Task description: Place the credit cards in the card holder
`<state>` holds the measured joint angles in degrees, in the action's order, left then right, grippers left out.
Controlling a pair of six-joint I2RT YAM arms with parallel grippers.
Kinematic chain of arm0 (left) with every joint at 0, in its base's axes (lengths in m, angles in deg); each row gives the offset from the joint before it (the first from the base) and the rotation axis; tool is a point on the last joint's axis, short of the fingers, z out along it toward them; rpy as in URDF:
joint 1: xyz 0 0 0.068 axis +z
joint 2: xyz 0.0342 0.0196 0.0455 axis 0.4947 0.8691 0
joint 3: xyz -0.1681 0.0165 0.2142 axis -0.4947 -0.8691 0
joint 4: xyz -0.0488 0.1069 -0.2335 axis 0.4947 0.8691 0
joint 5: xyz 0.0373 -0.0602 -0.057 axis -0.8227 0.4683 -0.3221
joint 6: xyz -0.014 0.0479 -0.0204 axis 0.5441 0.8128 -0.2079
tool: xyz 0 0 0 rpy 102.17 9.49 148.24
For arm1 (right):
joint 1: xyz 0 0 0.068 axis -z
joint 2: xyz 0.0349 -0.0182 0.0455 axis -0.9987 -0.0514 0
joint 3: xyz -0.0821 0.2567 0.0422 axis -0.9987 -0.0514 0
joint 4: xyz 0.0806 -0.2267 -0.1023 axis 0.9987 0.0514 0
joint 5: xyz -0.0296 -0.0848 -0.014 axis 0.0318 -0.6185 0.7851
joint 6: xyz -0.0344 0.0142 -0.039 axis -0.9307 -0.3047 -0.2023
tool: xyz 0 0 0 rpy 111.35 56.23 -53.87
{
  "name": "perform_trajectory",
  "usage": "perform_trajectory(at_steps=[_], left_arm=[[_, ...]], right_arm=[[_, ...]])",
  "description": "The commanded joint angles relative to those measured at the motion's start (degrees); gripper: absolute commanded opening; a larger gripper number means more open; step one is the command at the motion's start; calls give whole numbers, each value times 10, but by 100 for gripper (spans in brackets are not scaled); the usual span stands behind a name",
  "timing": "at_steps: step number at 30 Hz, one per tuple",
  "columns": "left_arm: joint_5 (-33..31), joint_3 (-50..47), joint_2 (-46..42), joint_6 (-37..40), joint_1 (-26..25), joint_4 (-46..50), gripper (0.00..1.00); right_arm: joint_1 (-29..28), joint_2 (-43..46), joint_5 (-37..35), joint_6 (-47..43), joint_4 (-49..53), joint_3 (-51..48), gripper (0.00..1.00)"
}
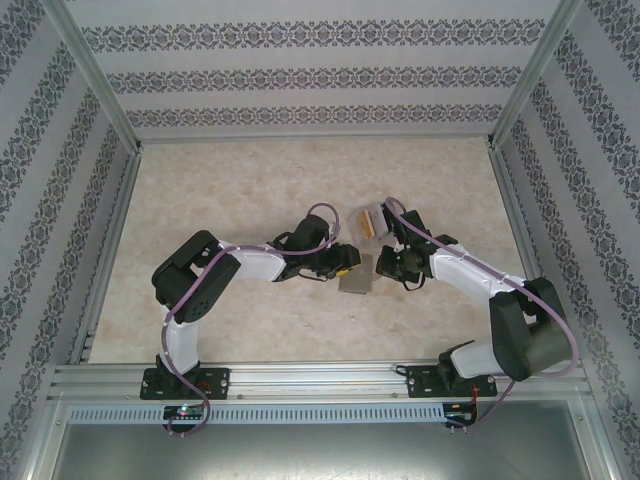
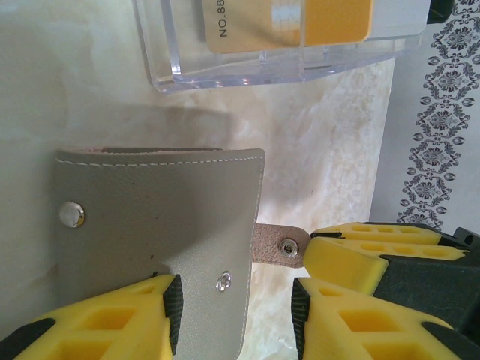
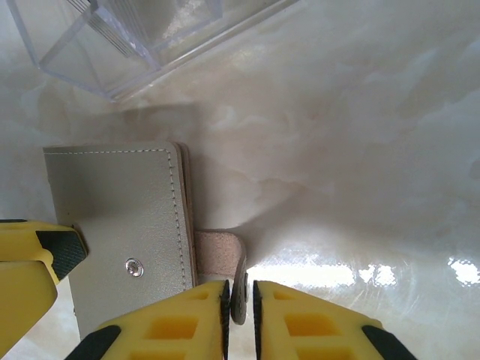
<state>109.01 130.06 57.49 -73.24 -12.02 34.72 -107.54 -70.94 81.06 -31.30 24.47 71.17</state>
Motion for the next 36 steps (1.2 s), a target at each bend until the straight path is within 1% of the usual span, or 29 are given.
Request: perform_trajectory(at_steps=[1, 5, 16, 17, 18, 22, 25, 32, 34, 36], left_arm=[[3, 14, 2, 2, -8, 5, 45], [4, 13, 2, 2, -8, 4, 45], [3, 15, 2, 2, -8, 6, 45], [3, 15, 2, 2, -8, 6, 45], [3, 15, 2, 2, -8, 6, 45], [4, 15, 4, 3, -8, 9, 44], [4, 16, 5, 2, -8, 7, 44], [5, 14, 9, 2, -8, 4, 45], [5, 14, 9, 0, -8, 2, 42], [4, 11, 9, -1, -8, -1, 35]], right_arm=[[1, -1, 3, 0, -7, -7, 17], [1, -1, 2, 0, -6, -8, 14], [2, -10, 11, -3, -10, -10, 15], [2, -10, 13, -4, -10, -10, 11], [1, -10, 14, -5, -10, -9, 10], [2, -6, 19, -5, -7, -6, 9], [2, 1, 27, -3, -9, -6, 6], [1, 11, 68, 19, -40, -5, 3], [0, 10, 79, 28, -51, -6, 3], [-1, 9, 96, 36, -68, -8, 2]])
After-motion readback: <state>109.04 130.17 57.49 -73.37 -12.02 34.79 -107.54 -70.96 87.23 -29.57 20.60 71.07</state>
